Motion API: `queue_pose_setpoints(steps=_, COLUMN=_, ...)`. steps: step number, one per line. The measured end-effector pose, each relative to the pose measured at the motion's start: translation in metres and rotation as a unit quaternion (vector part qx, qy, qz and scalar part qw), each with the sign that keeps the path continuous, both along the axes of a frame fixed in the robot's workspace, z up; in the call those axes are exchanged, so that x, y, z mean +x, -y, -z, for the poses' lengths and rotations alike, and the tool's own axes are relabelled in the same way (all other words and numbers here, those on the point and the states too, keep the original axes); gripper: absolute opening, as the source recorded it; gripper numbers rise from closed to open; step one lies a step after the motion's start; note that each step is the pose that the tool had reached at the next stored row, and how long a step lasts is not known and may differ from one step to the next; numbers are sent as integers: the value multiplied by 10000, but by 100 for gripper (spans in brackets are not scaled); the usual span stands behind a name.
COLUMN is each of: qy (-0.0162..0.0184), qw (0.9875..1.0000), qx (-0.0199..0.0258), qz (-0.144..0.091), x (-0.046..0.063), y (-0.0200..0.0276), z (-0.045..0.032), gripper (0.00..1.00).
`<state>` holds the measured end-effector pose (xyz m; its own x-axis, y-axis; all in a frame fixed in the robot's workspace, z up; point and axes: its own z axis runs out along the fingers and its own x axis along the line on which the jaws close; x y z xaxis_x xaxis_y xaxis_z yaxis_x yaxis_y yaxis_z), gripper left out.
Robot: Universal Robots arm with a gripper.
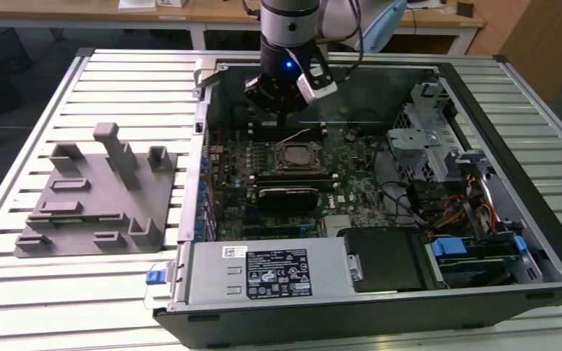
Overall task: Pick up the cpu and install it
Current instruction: 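Install the first cpu locking lever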
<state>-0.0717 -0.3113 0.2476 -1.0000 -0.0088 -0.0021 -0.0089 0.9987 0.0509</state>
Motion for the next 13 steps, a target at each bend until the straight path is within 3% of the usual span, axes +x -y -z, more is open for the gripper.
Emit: queue_pose_setpoints(steps=13, qy=1, qw=10000, qx=-3, qz=-2, x=12, y=0, z=5, gripper=11)
